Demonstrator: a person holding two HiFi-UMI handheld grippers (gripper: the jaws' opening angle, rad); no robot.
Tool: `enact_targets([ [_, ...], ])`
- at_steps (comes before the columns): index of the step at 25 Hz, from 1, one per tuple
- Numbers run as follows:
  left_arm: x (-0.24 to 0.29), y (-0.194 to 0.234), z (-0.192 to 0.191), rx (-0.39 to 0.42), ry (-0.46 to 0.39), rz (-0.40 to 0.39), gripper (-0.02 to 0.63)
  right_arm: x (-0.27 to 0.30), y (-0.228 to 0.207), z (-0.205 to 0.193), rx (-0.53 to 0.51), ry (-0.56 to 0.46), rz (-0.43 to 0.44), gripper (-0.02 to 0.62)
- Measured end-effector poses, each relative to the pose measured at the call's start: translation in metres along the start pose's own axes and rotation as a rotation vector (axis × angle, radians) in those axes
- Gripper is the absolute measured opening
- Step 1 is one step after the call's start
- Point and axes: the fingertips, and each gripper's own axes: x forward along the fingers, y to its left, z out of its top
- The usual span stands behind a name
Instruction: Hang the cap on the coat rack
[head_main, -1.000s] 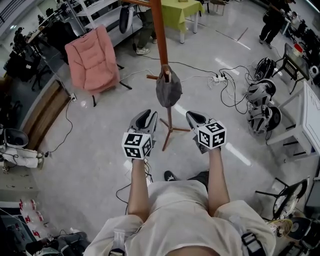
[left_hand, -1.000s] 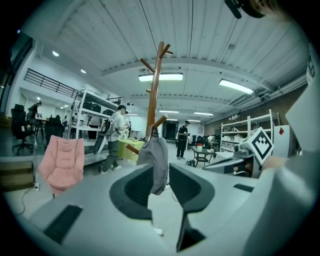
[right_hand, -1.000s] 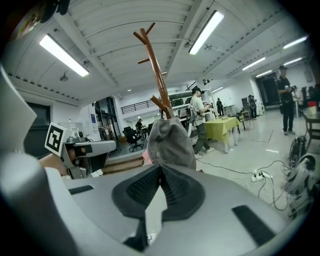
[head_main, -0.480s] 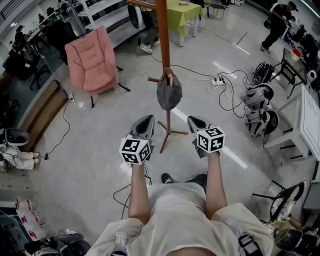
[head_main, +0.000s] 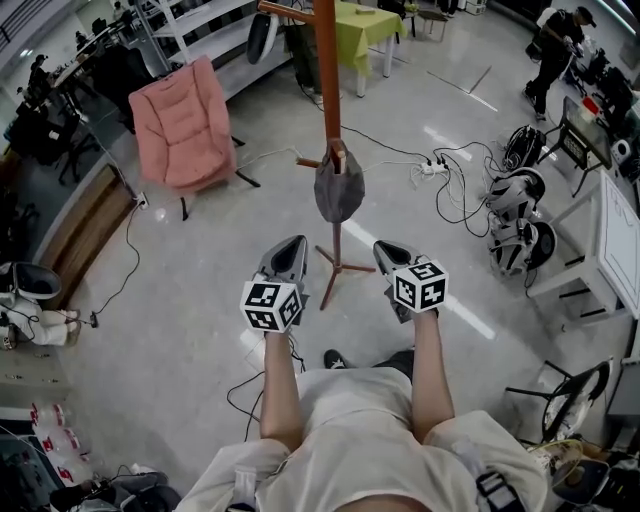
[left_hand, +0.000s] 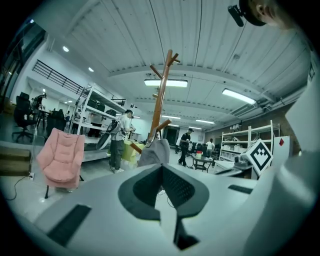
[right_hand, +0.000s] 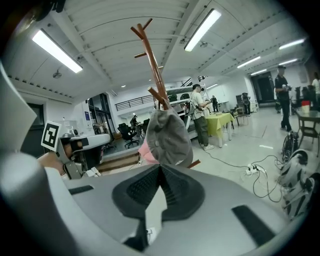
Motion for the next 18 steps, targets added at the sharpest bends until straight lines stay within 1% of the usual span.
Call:
enact_targets([
  [3,0.001,-0.001,-0.004,0.002,0.011,0.0,0.008,0.001,0.006,-0.008,-0.008,0.029,0.018,0.005],
  [9,0.003,-0.001,-0.014,0.032,0.054,0.006,0.008,0.001,0.009,-0.006,-0.008,0.026,0.026,0.003],
  [18,0.003,-0.003,-0.014,0.033,0.048,0.006,0.008,0.001,0.012,-0.006,-0.025,0.027,0.04,0.003],
])
